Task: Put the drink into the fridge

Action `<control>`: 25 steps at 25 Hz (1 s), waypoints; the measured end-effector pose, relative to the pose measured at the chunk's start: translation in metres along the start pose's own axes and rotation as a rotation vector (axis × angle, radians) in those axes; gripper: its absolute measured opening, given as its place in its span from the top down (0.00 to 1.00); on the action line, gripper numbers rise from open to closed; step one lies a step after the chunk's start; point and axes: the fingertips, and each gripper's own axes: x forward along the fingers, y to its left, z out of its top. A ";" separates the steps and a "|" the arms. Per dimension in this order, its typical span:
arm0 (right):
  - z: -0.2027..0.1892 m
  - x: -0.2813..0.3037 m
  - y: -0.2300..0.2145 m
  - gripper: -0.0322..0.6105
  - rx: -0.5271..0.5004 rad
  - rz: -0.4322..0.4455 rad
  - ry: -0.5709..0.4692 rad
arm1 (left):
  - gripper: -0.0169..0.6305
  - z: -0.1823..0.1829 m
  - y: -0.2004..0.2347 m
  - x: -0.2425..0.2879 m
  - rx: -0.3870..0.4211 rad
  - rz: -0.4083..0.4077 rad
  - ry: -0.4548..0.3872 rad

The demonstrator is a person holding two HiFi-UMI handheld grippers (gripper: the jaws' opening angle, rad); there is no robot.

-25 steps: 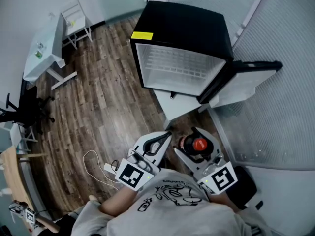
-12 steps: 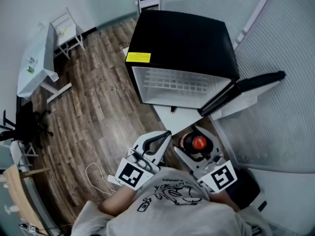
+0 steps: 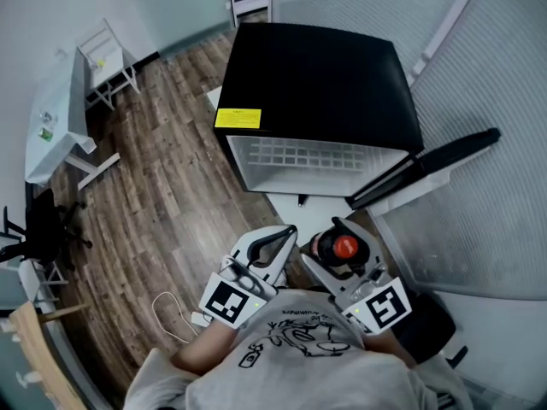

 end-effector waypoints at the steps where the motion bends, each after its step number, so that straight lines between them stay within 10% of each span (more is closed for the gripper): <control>1: 0.000 0.001 -0.002 0.44 0.001 -0.003 0.000 | 0.97 0.000 0.002 0.001 0.000 -0.001 -0.001; 25: -0.004 -0.014 -0.028 0.44 0.003 0.003 0.023 | 0.97 -0.018 -0.007 0.027 0.003 0.018 0.040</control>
